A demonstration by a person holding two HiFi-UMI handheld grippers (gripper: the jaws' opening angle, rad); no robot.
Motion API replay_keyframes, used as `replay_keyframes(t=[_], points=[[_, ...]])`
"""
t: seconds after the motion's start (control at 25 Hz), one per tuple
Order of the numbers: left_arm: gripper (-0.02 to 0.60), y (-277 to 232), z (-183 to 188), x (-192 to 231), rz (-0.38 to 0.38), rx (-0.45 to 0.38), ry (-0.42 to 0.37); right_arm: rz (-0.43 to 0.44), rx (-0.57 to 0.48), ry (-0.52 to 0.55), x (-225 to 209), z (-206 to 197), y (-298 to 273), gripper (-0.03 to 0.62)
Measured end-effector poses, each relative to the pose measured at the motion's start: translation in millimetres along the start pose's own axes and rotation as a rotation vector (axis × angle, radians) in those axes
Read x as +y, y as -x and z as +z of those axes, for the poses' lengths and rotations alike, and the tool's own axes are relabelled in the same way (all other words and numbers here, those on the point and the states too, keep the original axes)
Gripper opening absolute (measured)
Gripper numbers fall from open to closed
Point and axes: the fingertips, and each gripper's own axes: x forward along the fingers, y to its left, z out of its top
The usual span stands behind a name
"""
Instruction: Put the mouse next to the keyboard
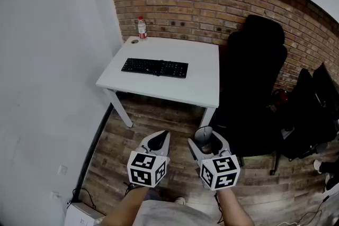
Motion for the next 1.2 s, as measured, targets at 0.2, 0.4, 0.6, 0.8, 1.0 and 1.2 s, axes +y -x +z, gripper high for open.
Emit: replay_keyframes(t=[0.2, 0.4, 0.6, 0.8, 1.0, 1.2], points=[[-0.015, -2.9, 3.1, -9.4, -0.008, -0.009, -0.003, -0.001, -0.005, -0.001, -3.4, 0.9, 2.7, 0.304], [-0.014, -7.1, 8.6, -2.9, -0.009, -0.016, -0.001, 0.009, -0.005, 0.005, -0.4, 3.6, -2.9, 0.304], [-0.014, -19.9, 13.7, 6.8, -0.020, -0.013, 0.004, -0.001, 0.002, 0.004, -7.2, 5.0, -15.1, 0.304], [-0.015, -44.0, 17.7, 28.8, -0.043, -0.012, 0.007, -0.024, 0.008, 0.002, -14.8, 7.3, -43.2, 0.304], [-0.014, -73.8, 28.1, 72.3, -0.065, 0.001, 0.014, -0.045, 0.029, -0.006, -16.4, 14.3, -93.4, 0.304], [-0.014, -103.3, 33.3, 127.2, -0.089, 0.030, 0.040, -0.081, 0.041, -0.022, -14.6, 25.1, -151.5, 0.303]])
